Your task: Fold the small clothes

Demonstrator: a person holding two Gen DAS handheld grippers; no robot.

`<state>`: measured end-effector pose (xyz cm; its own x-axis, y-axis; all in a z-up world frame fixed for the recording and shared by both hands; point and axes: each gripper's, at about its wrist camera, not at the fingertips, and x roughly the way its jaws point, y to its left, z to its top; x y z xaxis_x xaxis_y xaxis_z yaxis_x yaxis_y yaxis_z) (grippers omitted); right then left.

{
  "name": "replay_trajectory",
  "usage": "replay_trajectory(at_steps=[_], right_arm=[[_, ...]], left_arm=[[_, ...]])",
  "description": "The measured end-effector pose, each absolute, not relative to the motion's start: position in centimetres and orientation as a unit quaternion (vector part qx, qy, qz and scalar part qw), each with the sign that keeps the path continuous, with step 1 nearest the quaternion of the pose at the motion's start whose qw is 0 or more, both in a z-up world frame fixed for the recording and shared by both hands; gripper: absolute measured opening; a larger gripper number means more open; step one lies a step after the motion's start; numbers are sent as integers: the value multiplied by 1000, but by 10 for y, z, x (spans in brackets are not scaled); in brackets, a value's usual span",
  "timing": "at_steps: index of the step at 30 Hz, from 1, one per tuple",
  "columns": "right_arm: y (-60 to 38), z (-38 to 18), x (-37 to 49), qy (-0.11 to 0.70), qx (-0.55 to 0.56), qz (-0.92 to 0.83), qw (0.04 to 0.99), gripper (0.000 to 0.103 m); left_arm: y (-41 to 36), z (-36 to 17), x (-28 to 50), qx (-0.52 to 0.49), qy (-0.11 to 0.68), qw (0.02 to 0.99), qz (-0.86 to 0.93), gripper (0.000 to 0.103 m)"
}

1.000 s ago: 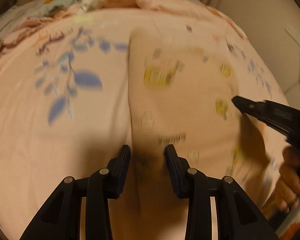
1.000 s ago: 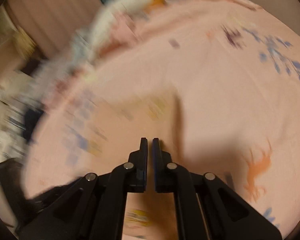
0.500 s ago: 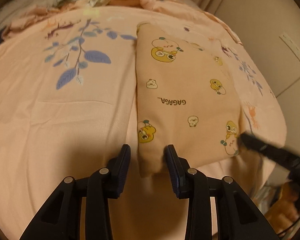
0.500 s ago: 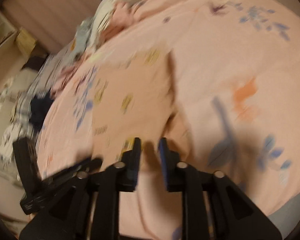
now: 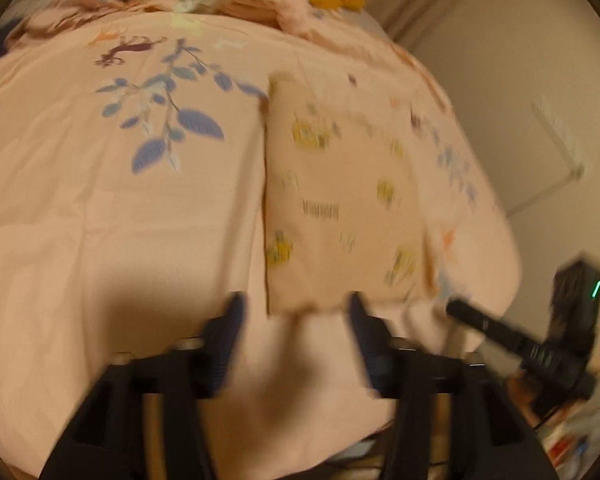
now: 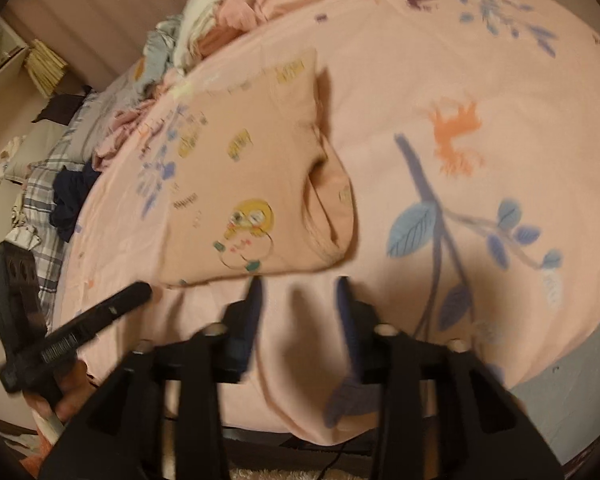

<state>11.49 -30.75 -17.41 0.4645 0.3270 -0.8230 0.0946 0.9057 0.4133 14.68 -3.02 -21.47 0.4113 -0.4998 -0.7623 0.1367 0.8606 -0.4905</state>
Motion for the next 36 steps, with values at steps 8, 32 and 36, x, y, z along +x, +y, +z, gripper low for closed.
replay_trajectory(at_steps=[8,32,36], right_arm=[[-331,-162,135,493,248,75,831,82],[-357,-188,212,502,181,42,845,102],[-358,-192,218,498,182,52,846,102]], left_arm=[[-18,-190,168,-172,494,829,-198,95],[-27,-215,233,-102,501,856,-72,99],[-34,-221,244,-123,512,839,-139,99]])
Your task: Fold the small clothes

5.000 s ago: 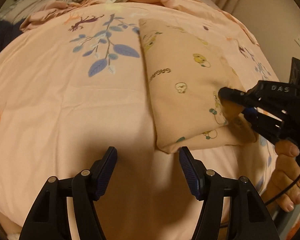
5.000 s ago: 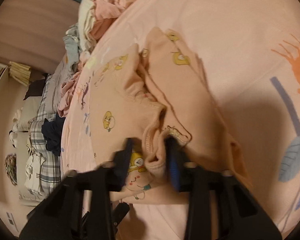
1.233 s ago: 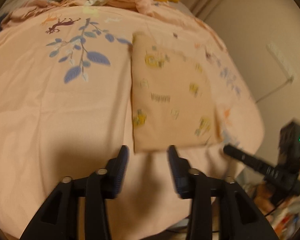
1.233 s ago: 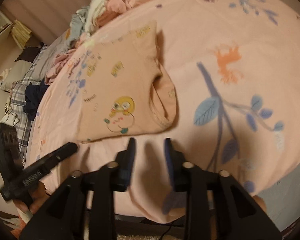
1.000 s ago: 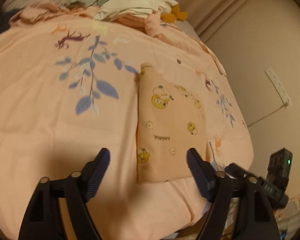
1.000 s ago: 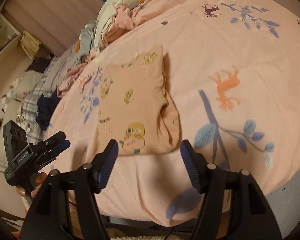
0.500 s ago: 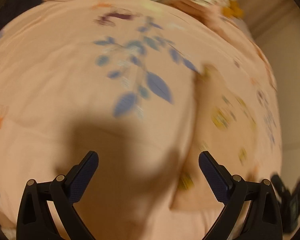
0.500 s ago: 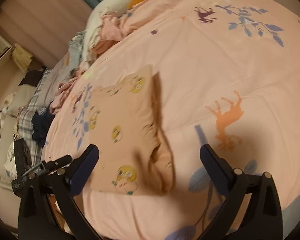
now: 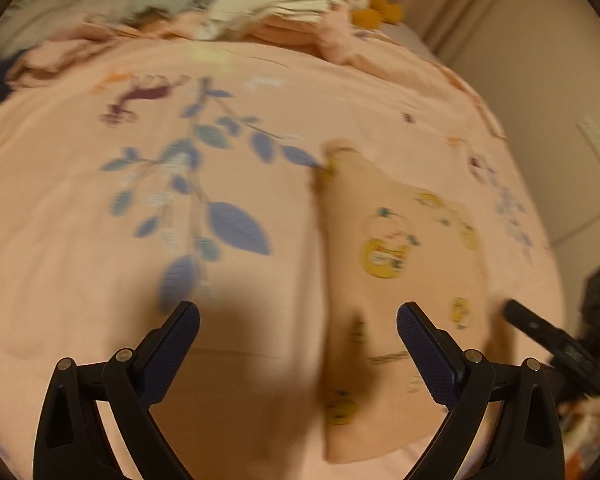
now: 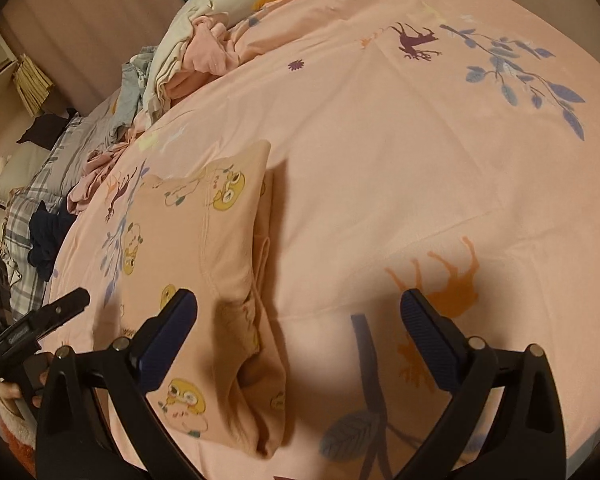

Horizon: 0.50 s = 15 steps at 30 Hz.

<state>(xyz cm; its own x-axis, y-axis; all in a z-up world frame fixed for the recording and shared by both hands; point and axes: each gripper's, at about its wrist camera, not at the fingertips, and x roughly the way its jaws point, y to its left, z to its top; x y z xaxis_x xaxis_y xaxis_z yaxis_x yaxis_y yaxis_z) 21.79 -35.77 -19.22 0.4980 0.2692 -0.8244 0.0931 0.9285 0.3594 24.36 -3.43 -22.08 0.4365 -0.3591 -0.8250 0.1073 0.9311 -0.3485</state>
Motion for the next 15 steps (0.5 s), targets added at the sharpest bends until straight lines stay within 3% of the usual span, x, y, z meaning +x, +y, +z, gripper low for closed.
replay_trajectory(at_steps=[8,11,15], right_arm=[[-353,-204,228,544,210,106,806,98],[-351,-207,231,555,217,125,793,97],[-349,-210,234,561,233,155,779,96]], left_arm=[[-78,-215,243,3,498,854,-153,99],[-84,-219,242,1,498,847,-185,99],[-69,-233,256,-112,545,798,-233,81]])
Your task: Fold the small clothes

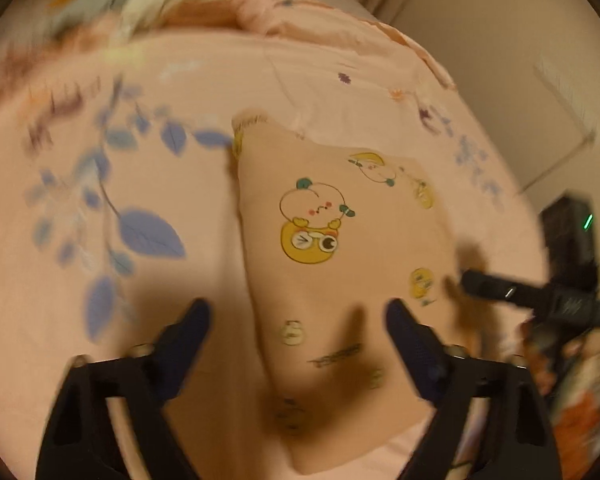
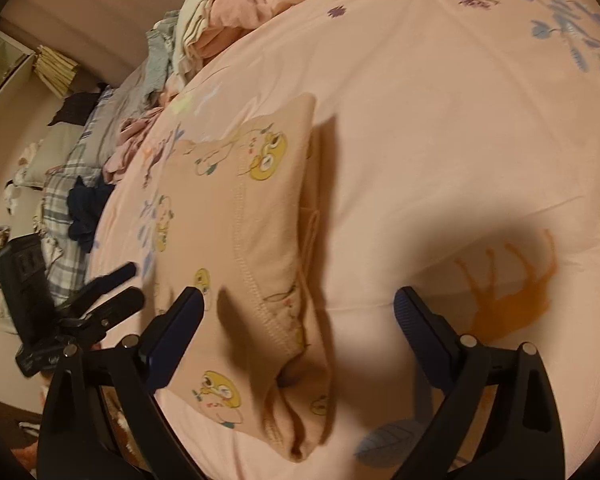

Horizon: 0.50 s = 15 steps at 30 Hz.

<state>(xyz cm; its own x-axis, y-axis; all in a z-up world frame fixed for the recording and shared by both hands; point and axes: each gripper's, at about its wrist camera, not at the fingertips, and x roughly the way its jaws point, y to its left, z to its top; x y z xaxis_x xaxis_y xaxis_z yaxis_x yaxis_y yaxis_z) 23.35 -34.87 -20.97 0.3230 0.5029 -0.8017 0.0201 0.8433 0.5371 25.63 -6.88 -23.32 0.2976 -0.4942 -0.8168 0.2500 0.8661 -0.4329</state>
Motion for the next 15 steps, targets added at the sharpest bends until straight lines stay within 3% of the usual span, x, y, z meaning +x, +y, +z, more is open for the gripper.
replay_trajectory(at_steps=[4,10,13,14,15], right_arm=[[-349,-217,241,569,252,178,762,93],[-341,-225,250,571,284,212,741,88],[-334,-228,255,571,286,221,737,86],[-332,-229,257,568,290,227,736,83],[-331,-231,259,567,294,230,734,80]], left_arm=[[-63,-261,268,-199,616,708,-283,81],[-63,-275,277,-291,599,675,-317,81],[-76,-276,283,-269,599,675,-337,79],[-83,-275,282,-255,595,679,-346,71],[-85,-275,281,-249,595,681,-346,57]])
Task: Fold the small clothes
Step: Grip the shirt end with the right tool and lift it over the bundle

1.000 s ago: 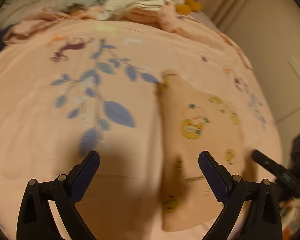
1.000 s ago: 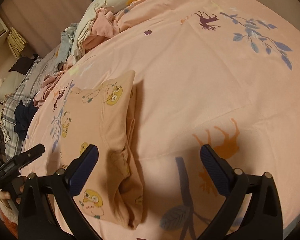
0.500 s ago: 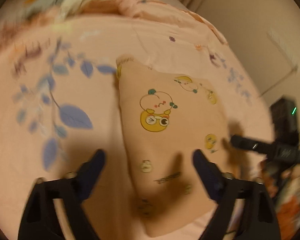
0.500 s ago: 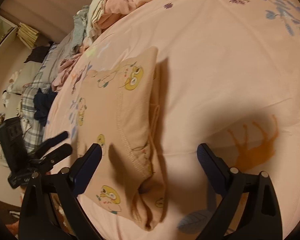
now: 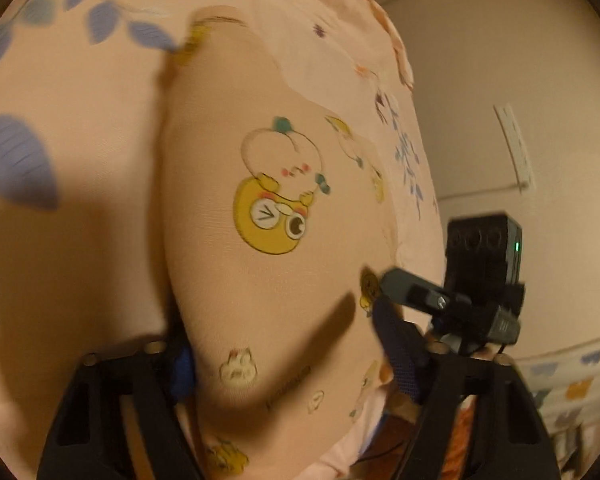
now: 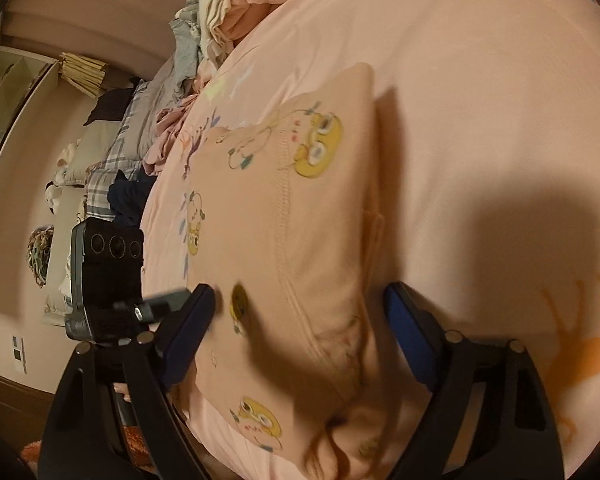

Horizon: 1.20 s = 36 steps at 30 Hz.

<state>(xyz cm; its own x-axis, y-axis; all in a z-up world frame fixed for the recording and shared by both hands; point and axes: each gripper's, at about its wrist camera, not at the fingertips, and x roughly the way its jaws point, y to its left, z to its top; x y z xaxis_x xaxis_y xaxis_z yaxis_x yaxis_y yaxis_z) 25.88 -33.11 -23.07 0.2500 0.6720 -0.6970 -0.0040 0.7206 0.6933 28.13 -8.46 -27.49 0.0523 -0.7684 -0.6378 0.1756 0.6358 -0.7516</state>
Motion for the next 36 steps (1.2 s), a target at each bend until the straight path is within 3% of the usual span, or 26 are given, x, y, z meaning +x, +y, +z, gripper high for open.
replay_trajectory(at_steps=[3,5,8,18,28,36], right_arm=[[-327,-238,260,566,293,215,740,59],[-326,-238,257,561,267,206,756,40],[-325,-239,251,545,258,197,773,34],[-311,-209,247,513,215,194,808,28],[-283,-113,226,420,177,230,860,28],[-243,-80,219,394,161,262,866,28]], left_arm=[[-90,-285,280,-253,592,688,-335,37],[-90,-287,280,-249,586,697,-330,33],[-97,-280,276,-210,570,725,-326,31],[-112,-224,244,-86,511,804,-291,22],[-73,-127,195,-63,402,861,-305,22],[-45,-99,179,-76,373,878,-288,22]])
